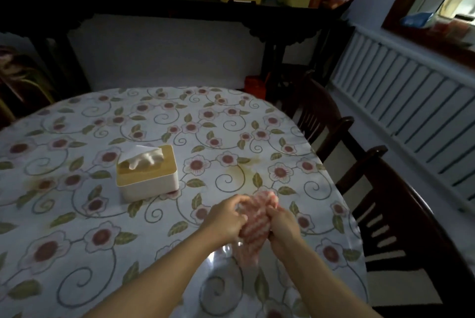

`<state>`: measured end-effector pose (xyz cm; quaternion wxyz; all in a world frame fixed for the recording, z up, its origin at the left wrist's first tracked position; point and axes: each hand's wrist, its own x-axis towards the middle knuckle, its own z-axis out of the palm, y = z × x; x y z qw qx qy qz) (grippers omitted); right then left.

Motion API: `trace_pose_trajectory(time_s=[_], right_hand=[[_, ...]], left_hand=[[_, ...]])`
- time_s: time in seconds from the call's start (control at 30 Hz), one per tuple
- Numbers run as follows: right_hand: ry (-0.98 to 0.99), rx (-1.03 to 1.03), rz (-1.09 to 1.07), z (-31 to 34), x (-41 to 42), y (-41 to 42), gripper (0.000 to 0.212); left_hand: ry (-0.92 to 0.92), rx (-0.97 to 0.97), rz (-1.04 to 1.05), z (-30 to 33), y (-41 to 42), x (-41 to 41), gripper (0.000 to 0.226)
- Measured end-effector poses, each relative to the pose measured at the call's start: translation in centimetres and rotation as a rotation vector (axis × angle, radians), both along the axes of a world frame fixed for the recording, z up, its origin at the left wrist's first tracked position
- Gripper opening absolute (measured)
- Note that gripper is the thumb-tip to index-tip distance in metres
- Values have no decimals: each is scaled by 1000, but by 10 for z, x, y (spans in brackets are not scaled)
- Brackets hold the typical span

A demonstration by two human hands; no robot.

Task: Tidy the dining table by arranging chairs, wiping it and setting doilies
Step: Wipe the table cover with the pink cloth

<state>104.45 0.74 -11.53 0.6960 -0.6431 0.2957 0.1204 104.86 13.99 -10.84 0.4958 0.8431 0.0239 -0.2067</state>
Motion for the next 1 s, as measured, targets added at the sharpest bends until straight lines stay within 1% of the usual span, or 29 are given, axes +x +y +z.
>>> trace_pose_trajectory(time_s=[0.07, 0.17, 0.27, 0.3, 0.37, 0.4, 0.43, 0.5, 0.57, 0.63, 0.7, 0.77, 0.87, 0.9, 0.93, 1.0], right_hand=[[-54, -68, 14, -5, 17, -7, 28], [-95, -214, 7, -11, 49, -17, 25], [-123, -306, 37, -20, 91, -19, 29], [-145, -394, 81, -25, 107, -19, 30], [-175, -612, 297, -41, 137, -13, 31], [-170, -703, 414, -53, 147, -11, 35], [-129, -752, 485, -64, 152, -9, 44], [-84, -814, 491, -91, 159, -12, 54], [-171, -898, 523, -114, 164, -15, 53], [-308, -933, 600, -141, 172, -17, 48], [-396, -1032, 778, -164, 178, -15, 50], [-459, -1189, 905, -183, 179, -11, 59], [-565, -1259, 931, -193, 176, -13, 59], [-567, -1270, 947, -193, 180, -19, 61], [-545, -1278, 938, -194, 189, -27, 65], [-432, -1305, 839, -192, 215, -47, 70]], left_hand=[[14, 73, 20, -12, 11, 19, 36], [-7, 211, 23, -24, 25, 49, 36], [-31, 263, 31, -38, 27, 79, 40], [-45, 274, 32, -43, 25, 88, 42], [-69, 302, 45, -55, 22, 109, 45], [-81, 322, 51, -62, 21, 117, 47], [-92, 347, 54, -69, 20, 124, 49], [-103, 403, 73, -87, 20, 137, 56], [-105, 459, 92, -106, 21, 147, 61], [-115, 509, 86, -123, 24, 154, 63], [-141, 556, 70, -139, 26, 160, 64], [-165, 594, 62, -153, 26, 168, 63], [-208, 632, 62, -166, 24, 182, 61], [-224, 643, 58, -171, 23, 188, 61], [-239, 654, 51, -174, 23, 195, 60], [-268, 695, 28, -182, 26, 205, 59]])
